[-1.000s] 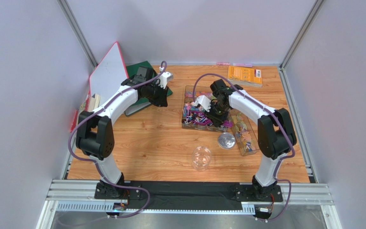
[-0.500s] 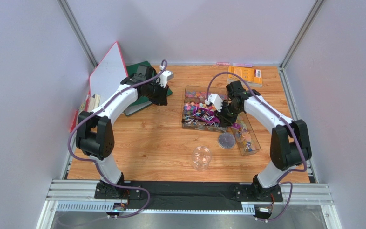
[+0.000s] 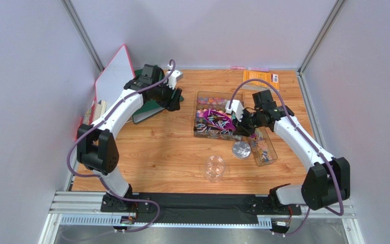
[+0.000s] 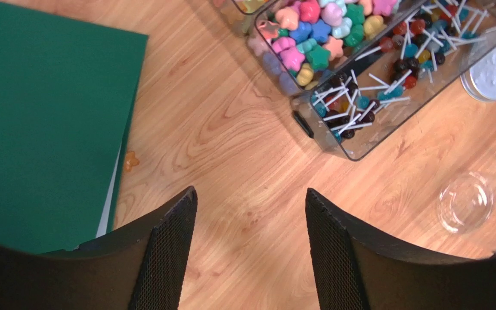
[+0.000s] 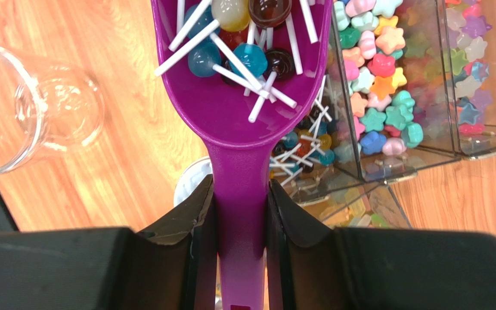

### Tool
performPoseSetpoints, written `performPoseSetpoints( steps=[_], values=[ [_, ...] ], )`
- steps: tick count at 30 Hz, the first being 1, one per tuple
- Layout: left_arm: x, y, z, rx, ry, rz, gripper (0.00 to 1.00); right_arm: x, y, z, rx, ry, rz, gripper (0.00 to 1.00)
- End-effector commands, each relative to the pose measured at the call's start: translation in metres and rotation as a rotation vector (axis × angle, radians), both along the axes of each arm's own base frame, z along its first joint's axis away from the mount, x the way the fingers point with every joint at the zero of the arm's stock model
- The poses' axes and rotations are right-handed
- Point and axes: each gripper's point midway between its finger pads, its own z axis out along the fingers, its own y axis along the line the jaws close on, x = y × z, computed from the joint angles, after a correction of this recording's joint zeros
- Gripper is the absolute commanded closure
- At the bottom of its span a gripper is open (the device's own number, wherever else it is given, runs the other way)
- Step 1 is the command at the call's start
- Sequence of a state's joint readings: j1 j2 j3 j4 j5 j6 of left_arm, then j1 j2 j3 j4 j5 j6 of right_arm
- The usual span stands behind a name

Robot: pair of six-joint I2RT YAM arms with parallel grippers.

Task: Pack the candies
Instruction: Scoop the fake candies from the storage box, then place the fake candies in the packing bottle.

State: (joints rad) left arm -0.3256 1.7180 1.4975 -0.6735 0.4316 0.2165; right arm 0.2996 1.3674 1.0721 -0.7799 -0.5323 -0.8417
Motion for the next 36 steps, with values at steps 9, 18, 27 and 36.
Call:
performPoseSetpoints(
  steps=[9, 18, 27, 36],
  values=[
    [-0.043, -0.001, 0.013, -0.119, 0.013, 0.029, 0.0, -0.077, -0.047, 0.044, -0.228, 0.002, 0.168, 1.0],
    [-0.075, -0.007, 0.0, -0.162, 0.124, -0.041, 0.0, -0.128, -0.083, 0.042, -0.456, 0.017, 0.3, 1.0],
    [-0.069, 0.005, -0.001, -0.099, 0.085, 0.023, 0.0, -0.139, -0.091, 0.029, -0.578, 0.032, 0.365, 1.0],
    [-0.065, 0.016, 0.003, -0.034, 0.029, 0.046, 0.0, -0.137, -0.091, 0.028, -0.704, 0.025, 0.411, 1.0]
  ],
)
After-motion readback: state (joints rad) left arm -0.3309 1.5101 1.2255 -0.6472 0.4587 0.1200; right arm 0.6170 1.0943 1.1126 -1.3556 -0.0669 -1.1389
